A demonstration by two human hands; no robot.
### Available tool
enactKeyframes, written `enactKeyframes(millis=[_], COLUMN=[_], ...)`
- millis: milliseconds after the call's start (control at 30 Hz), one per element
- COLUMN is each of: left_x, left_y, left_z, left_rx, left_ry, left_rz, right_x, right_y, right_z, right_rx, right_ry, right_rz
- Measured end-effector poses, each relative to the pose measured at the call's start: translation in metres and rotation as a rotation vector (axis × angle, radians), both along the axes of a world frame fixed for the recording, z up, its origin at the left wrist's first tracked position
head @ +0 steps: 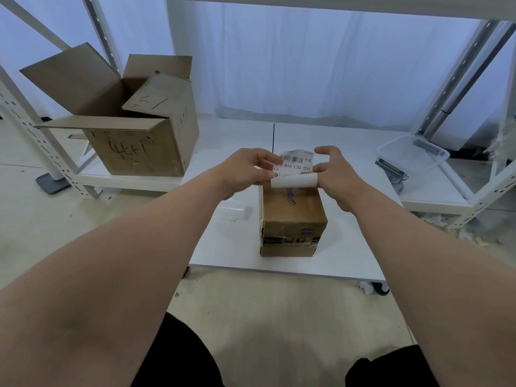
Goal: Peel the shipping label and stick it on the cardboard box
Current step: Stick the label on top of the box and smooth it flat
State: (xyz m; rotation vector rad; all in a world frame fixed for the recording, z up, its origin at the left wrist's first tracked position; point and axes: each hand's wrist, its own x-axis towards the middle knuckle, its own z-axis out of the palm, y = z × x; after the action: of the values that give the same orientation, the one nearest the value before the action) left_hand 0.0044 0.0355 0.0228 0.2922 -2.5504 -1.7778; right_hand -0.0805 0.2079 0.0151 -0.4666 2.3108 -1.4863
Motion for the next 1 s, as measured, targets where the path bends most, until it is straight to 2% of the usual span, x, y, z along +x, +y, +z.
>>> enactKeyframes(millis=[133, 600, 1000], left_x=[0.0, 0.003, 0.001], left_y=[0.004, 0.011, 0.02], left_z=[0.001, 0.002, 0.003], left_rx=[0.009, -0.002, -0.06], left_ry=[0.003, -0.11, -0.169], left_rz=[0.038, 0.028, 0.026], right_x=[-0.001, 0.003, 0.002], right_y=[-0.002, 0.003, -0.003], right_z=[0.001, 0.009, 0.005], right_rx=[-0.02, 0.078, 0.317], right_ry=[0.043, -0.095, 0.125], right_rz=[-0.073, 0.049, 0.104])
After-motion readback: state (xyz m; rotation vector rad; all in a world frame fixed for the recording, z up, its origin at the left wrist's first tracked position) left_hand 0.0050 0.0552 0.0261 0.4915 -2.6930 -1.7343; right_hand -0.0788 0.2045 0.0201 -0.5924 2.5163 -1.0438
